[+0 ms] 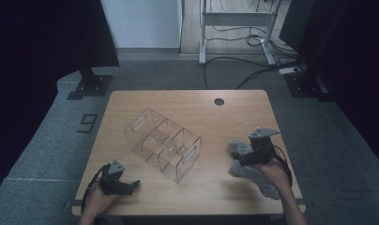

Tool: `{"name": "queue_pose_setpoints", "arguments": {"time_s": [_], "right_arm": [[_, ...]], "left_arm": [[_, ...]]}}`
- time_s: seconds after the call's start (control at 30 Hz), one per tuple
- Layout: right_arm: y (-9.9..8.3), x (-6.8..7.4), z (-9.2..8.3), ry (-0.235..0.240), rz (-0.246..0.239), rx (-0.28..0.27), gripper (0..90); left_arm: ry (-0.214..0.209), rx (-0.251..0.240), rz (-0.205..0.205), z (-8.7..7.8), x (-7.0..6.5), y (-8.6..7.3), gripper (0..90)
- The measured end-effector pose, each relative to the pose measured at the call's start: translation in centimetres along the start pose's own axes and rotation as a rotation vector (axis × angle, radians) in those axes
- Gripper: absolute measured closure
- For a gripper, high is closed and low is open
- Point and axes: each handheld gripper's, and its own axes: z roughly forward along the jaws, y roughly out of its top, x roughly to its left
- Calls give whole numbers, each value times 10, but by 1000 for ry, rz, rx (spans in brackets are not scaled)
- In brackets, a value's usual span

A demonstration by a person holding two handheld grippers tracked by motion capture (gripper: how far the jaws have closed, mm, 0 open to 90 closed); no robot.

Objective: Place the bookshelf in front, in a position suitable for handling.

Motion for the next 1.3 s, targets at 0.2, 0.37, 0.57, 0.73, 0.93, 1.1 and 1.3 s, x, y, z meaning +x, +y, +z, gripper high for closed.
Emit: {"name": "queue_pose_setpoints", "arguments": {"time_s": [0.2,0.37,0.57,0.73,0.93,1.1,1.3], "right_arm": [[5,11,12,11,-17,-7,0],[6,19,14,19,-41,-22,0],[-1,22,19,29,-43,-14,0],[-6,22,21,38,-46,-13,0],[-10,24,18,44,-38,-25,0],[-11,26,14,49,-43,-35,1],[-8,31,15,65,-50,-41,7]], "left_arm": [[-2,33,-6,-1,0,4,1],[5,37,-12,-5,5,9,3],[-1,-44,-19,-19,12,23,17],[24,-68,-6,-24,16,37,109],[45,-87,-6,-25,25,66,159],[77,-73,5,-24,33,83,200],[85,-80,-7,-21,42,102,290]]}}
